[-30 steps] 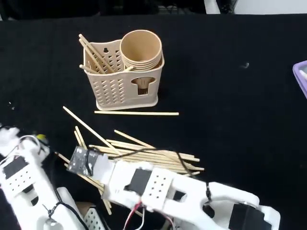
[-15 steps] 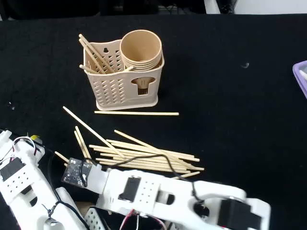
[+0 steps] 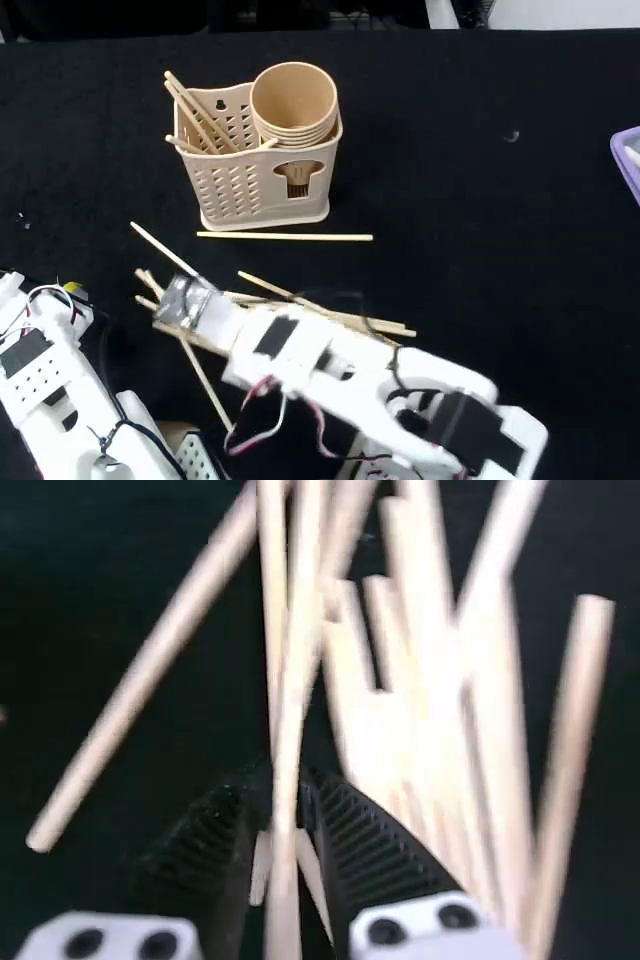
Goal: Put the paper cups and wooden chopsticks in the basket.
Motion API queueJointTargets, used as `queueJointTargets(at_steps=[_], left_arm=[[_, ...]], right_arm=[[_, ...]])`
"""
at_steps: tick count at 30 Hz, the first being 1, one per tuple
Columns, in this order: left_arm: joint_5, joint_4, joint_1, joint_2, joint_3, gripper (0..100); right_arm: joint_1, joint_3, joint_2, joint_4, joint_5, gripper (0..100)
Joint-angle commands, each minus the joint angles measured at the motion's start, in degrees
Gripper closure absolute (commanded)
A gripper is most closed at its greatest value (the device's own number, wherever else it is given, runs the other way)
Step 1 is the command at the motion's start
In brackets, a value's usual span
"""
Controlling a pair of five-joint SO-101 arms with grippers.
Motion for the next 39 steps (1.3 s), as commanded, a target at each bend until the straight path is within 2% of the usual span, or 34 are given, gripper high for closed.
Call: queueJointTargets(at_steps=[1,7,10,14,21,28,33,39], left_arm=[[0.53,-1.05,-0.31,-0.88,-3.38,76],[0.53,-1.05,0.13,-0.88,-3.38,76],[0.18,-0.97,1.89,-0.79,-3.3,76],[0.09,-0.88,2.07,-0.53,-3.3,76],[0.09,-0.88,2.07,-0.53,-3.3,76],[0.09,-0.88,2.07,-0.53,-3.3,76],[0.09,-0.97,2.07,-0.53,-3.3,76],[0.09,-0.97,2.07,-0.53,-3.21,76]], right_arm=[[4.4,-2.59,-9.54,6.51,2.99,98.8],[10.46,-2.77,-26.15,16.53,5.98,98.8],[12.75,-2.15,-33.19,17.05,7.12,98.8],[13.19,1.98,-33.63,16.97,8.79,98.8],[13.27,7.25,-23.16,14.77,13.54,98.0],[13.01,-2.77,-12.09,14.15,13.54,75.7],[12.92,-12.62,-0.48,9.76,10.64,75.8],[13.19,-24.92,16.4,7.12,10.64,76.2]])
